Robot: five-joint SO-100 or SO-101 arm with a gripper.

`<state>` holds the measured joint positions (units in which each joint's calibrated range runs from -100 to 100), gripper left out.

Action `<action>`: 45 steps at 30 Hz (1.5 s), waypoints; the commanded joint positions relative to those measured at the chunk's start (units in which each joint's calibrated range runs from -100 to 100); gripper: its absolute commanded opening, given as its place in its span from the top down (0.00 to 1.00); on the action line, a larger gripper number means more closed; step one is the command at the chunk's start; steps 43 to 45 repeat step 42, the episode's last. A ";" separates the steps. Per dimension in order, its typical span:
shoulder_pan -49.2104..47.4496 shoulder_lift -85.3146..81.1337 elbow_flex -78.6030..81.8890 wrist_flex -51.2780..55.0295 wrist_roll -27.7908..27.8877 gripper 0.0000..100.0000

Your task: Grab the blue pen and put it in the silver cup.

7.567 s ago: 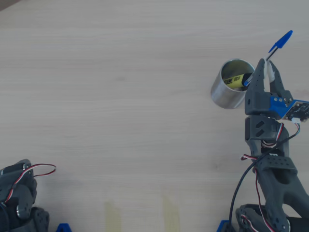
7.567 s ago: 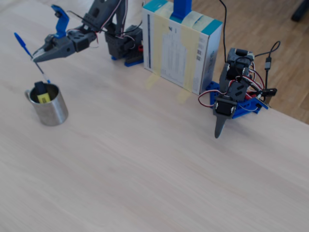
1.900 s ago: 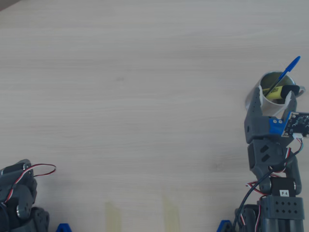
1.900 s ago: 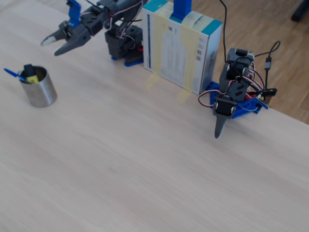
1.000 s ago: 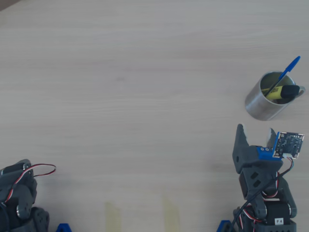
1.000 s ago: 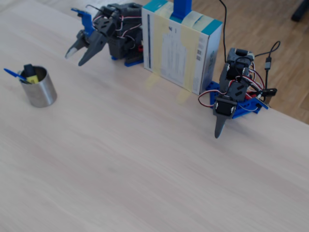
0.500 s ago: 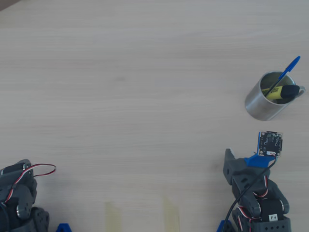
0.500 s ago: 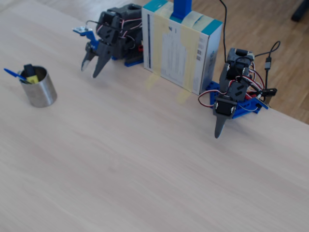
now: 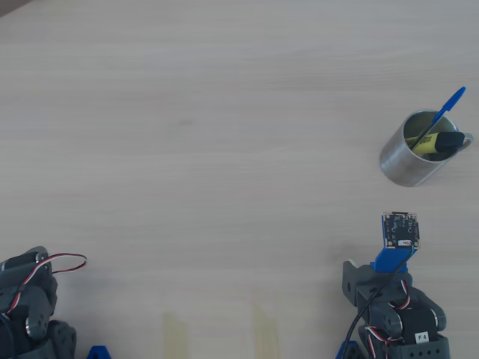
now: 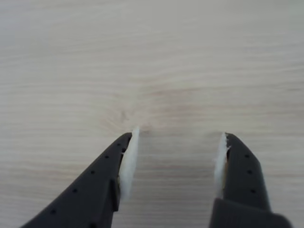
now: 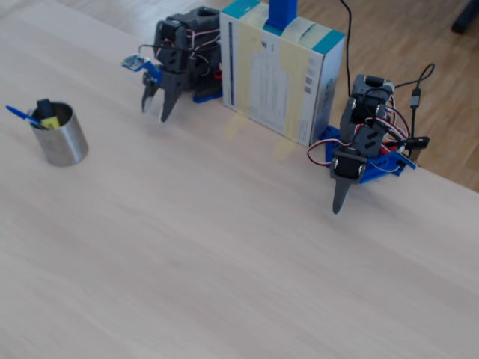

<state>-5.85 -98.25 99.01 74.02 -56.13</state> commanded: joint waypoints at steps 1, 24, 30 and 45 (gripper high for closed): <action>0.79 0.41 0.81 1.27 2.50 0.77; 3.50 0.83 0.72 1.27 5.88 0.97; 3.50 0.83 0.72 1.27 5.88 0.97; 3.50 0.83 0.72 1.27 5.88 0.97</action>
